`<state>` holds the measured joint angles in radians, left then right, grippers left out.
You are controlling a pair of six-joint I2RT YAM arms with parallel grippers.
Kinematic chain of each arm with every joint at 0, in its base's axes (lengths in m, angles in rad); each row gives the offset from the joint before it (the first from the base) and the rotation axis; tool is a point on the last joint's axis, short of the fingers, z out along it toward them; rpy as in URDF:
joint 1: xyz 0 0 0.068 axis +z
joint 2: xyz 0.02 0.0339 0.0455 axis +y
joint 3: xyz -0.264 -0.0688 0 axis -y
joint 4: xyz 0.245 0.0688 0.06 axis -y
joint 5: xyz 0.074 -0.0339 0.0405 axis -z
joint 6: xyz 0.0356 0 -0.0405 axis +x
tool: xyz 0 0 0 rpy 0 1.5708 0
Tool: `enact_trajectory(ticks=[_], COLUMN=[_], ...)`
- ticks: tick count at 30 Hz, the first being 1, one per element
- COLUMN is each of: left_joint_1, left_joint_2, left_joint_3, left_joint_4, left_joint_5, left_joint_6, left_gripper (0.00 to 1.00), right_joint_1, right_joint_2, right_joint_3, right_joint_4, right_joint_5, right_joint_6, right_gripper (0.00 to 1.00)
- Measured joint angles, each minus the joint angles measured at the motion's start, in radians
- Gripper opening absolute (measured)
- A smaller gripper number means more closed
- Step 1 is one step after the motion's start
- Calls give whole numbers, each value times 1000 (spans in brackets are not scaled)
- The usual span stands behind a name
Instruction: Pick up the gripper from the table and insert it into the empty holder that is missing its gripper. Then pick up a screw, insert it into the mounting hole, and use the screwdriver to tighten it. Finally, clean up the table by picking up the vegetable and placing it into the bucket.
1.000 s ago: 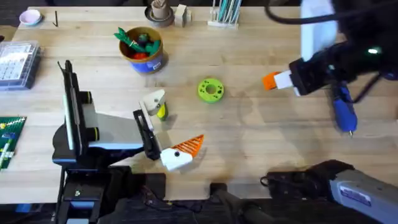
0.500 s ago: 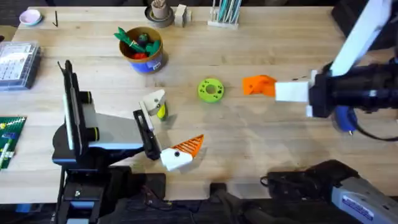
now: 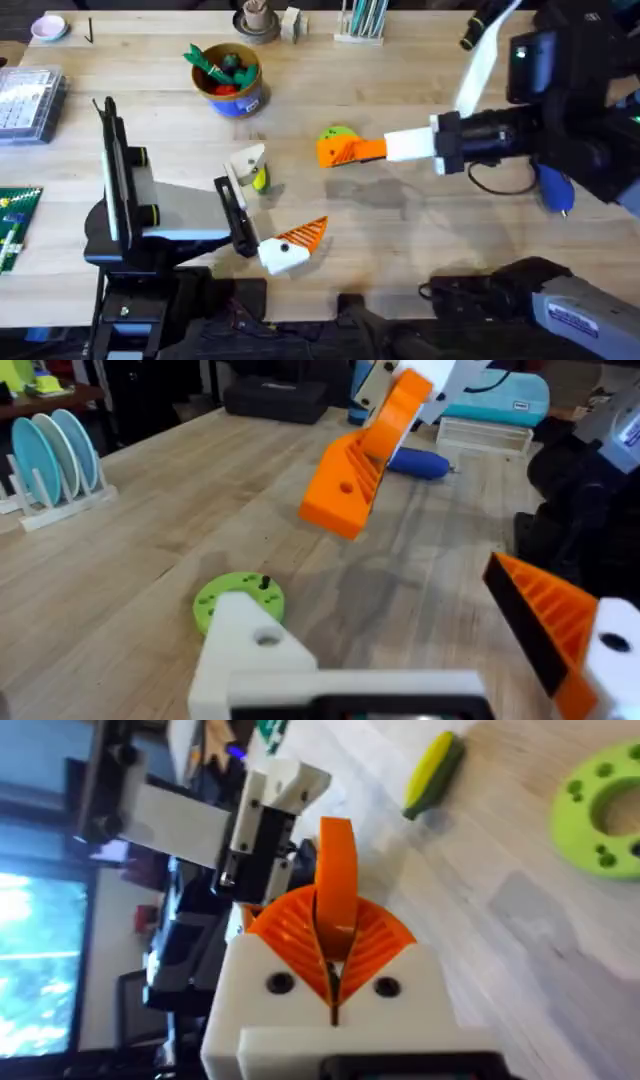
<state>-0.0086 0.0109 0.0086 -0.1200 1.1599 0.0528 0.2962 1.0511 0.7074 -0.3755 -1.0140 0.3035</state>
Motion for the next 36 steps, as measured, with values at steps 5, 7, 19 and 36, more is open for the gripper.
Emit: enact_trajectory(ticks=[5,7,19,36], left_joint_1=[0,0,0,0], left_joint_2=[0,0,0,0], left_joint_3=[0,0,0,-2], left_joint_4=[0,0,-10,-23], left_joint_5=[0,3,71,161], left_joint_6=[0,0,0,1], left_gripper=[993,993,992,993], right_joint_1=[0,0,93,145], right_joint_2=[148,211,483,507], right_joint_3=[0,0,0,0], right_joint_4=[153,203,359,529], right_joint_5=[-151,-210,-438,-457], right_joint_6=[39,57,113,207], right_gripper=[8,8,8,8])
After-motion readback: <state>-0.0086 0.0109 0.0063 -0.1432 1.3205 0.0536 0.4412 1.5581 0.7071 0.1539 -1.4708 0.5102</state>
